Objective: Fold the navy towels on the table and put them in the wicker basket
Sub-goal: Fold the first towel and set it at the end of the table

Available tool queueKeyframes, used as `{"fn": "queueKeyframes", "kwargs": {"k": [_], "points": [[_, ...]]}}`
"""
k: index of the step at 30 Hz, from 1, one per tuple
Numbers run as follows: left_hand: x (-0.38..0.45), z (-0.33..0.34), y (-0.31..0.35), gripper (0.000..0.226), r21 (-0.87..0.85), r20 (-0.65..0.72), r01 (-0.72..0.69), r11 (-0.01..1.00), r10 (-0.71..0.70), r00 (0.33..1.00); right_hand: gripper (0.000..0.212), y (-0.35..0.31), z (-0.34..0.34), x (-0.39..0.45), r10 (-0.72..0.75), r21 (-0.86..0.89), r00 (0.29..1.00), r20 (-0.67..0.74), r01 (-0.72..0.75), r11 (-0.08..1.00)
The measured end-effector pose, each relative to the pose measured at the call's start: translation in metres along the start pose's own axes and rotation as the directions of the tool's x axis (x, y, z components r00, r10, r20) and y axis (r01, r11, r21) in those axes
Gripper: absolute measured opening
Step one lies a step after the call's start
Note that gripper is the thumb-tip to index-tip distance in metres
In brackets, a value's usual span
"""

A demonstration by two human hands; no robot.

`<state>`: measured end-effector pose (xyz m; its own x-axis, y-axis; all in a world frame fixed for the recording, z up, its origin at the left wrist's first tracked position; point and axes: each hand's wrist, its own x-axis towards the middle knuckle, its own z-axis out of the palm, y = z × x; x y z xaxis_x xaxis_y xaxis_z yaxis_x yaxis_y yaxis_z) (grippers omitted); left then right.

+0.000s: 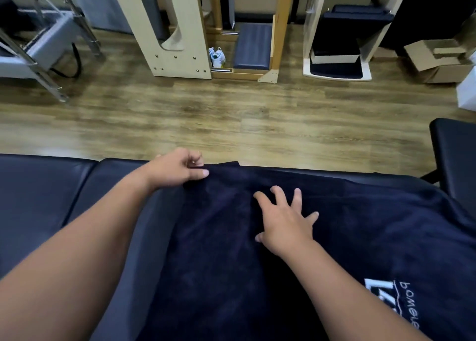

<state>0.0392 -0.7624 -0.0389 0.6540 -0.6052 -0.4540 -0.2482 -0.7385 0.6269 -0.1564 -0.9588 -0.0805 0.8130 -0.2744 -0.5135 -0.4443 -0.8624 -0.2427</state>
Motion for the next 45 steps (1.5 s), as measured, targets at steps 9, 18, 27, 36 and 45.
{"fn": "queueKeyframes", "kwargs": {"k": [9,18,27,36,45], "points": [[0.017,-0.055,0.006,0.037,0.092,0.069,0.071,0.993,-0.078,0.995,0.104,-0.010,-0.001,0.002,0.076,-0.052,0.997,0.020,-0.075,0.996],[0.035,-0.037,-0.018,0.014,0.773,-0.217,0.195,0.603,-0.036,0.975,0.119,-0.005,-0.005,0.007,0.113,-0.009,0.991,0.074,-0.112,0.994],[-0.034,0.100,0.034,0.088,0.644,-0.085,0.103,0.758,-0.062,0.994,0.094,0.019,-0.007,0.013,-0.053,-0.007,0.998,0.024,0.053,0.999],[-0.022,0.125,0.042,0.140,0.503,0.067,0.227,0.834,-0.300,0.952,0.028,0.108,-0.046,0.035,0.255,-0.014,0.915,-0.314,-0.273,0.962],[-0.031,0.133,0.038,0.145,0.467,-0.081,0.184,0.865,-0.165,0.983,0.025,0.127,-0.053,0.046,0.129,-0.013,0.899,-0.419,-0.148,0.989]]}}
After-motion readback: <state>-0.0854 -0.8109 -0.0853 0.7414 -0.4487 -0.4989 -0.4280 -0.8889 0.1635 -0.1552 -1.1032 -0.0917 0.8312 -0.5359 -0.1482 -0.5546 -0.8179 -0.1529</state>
